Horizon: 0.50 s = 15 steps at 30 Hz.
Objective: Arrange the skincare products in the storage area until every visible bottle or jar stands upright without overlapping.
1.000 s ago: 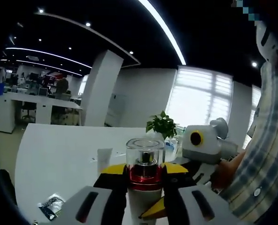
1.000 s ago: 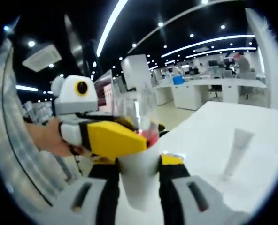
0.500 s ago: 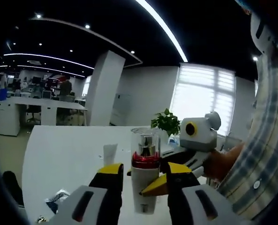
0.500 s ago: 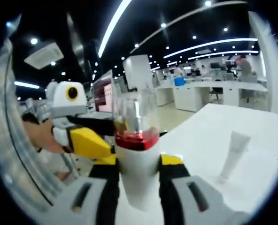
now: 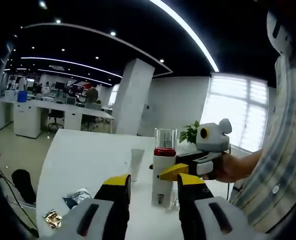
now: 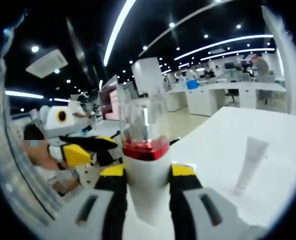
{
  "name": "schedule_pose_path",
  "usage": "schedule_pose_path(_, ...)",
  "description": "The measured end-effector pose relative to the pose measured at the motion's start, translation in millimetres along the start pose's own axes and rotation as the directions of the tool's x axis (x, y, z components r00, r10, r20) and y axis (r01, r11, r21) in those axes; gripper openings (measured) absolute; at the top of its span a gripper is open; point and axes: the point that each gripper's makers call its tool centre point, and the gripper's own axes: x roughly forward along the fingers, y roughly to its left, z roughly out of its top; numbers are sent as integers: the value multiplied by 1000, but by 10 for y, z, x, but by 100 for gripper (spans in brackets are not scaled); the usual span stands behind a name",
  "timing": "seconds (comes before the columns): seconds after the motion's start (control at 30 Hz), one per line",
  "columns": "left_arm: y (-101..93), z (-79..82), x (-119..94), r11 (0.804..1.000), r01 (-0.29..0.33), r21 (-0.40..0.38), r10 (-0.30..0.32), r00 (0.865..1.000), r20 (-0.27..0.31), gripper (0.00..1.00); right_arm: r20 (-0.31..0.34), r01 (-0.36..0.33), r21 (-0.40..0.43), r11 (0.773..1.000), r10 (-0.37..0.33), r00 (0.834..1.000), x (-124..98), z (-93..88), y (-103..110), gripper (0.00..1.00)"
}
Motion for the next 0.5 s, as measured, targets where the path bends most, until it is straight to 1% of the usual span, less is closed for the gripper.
schedule_pose_path(0.07, 42, -30, -59, 1000, -28, -9, 28, 1000, 7, 37, 2, 0, 1, 1000, 0, 1000, -7, 8, -14, 29)
schedule_pose_path(0.13, 80, -66, -112, 997, -61, -36, 61, 998, 16, 37, -1, -4, 2, 1000, 4, 1000, -8, 6, -33, 29)
schedule_pose_path(0.23, 81, -127, -167, 995, -79, -55, 81, 996, 26, 37, -7, -7, 6, 1000, 7, 1000, -5, -4, -49, 29)
schedule_pose_path(0.27, 70, -182, -193, 994, -88, -63, 89, 996, 21, 37, -8, -9, 10, 1000, 9, 1000, -8, -6, -56, 29)
schedule_pose_path(0.37, 59, -260, -239, 992, -105, -75, 106, 994, 13, 37, -6, -13, 16, 1000, 13, 1000, -12, -8, -62, 29)
schedule_pose_path(0.5, 66, -313, -297, 988, -125, -87, 126, 992, 11, 37, -14, -18, 16, 1000, 18, 1000, -6, -24, -53, 29)
